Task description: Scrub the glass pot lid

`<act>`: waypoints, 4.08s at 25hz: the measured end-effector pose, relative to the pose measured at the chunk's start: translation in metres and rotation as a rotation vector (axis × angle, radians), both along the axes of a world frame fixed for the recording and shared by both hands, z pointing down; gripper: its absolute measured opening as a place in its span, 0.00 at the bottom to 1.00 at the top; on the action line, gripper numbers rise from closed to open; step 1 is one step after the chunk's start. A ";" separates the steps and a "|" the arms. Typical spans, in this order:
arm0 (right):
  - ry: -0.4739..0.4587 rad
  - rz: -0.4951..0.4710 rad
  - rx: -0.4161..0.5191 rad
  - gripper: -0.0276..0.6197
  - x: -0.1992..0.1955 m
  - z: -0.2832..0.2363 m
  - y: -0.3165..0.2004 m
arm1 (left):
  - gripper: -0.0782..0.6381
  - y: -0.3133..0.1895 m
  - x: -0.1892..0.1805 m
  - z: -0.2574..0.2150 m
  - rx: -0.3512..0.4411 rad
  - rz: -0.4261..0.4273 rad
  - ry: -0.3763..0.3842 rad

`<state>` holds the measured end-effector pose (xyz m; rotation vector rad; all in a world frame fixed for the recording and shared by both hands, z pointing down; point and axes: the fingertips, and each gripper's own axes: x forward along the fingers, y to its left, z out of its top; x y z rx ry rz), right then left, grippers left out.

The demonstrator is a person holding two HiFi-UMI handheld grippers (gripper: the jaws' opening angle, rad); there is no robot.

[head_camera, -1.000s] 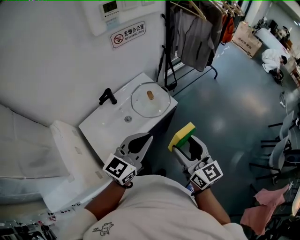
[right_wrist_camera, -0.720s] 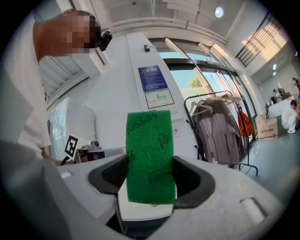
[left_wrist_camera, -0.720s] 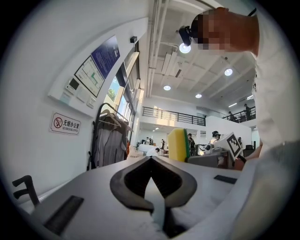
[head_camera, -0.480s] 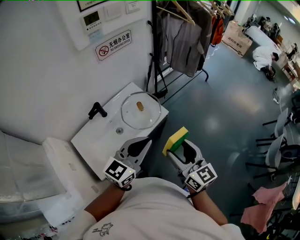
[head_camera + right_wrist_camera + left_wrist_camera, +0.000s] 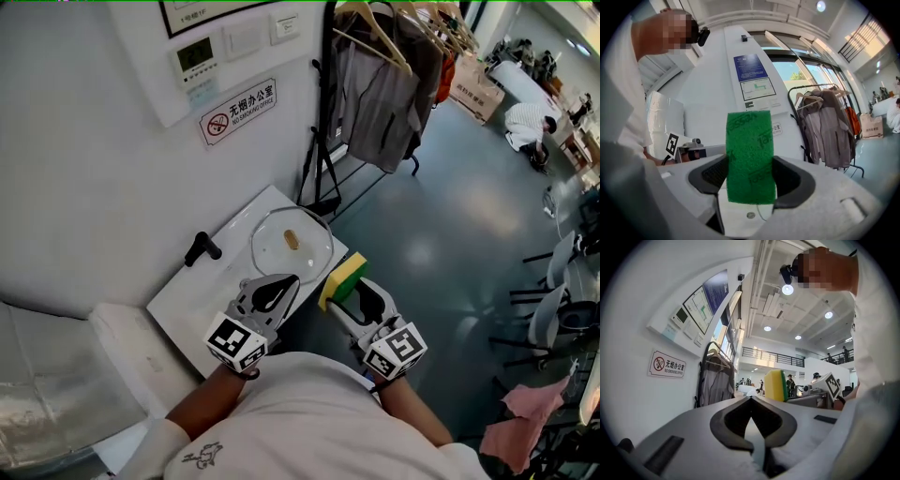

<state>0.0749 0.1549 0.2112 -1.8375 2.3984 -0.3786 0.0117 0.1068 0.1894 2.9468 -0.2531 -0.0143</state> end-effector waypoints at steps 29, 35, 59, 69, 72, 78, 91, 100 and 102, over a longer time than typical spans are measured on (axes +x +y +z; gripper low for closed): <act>-0.045 -0.435 -0.050 0.50 -0.001 0.025 -0.167 | 0.11 -0.122 -0.023 0.028 -0.060 -0.435 -0.049; -0.055 -0.513 -0.053 0.50 0.016 0.036 -0.189 | 0.11 -0.134 -0.014 0.038 -0.041 -0.526 -0.075; 0.030 -0.523 -0.359 0.50 -0.047 0.176 -0.263 | 0.12 -0.200 -0.071 0.236 -0.466 -0.498 -0.141; 0.091 -0.487 -0.571 0.50 -0.073 0.257 -0.275 | 0.28 -0.216 -0.081 0.344 -0.802 -0.397 -0.096; 0.100 -0.492 -0.622 0.50 -0.081 0.277 -0.273 | 0.31 -0.217 -0.078 0.372 -0.868 -0.341 -0.094; 0.142 -0.474 -0.697 0.50 -0.090 0.307 -0.273 | 0.36 -0.214 -0.077 0.419 -0.989 -0.289 -0.105; 0.204 -0.393 -0.858 0.50 -0.098 0.358 -0.272 | 0.39 -0.217 -0.069 0.449 -1.128 -0.201 0.060; 0.286 -0.385 -0.914 0.50 -0.109 0.384 -0.278 | 0.21 -0.216 -0.075 0.457 -1.126 -0.220 0.072; 0.309 -0.388 -0.927 0.50 -0.111 0.389 -0.279 | 0.21 -0.216 -0.075 0.457 -1.137 -0.214 0.081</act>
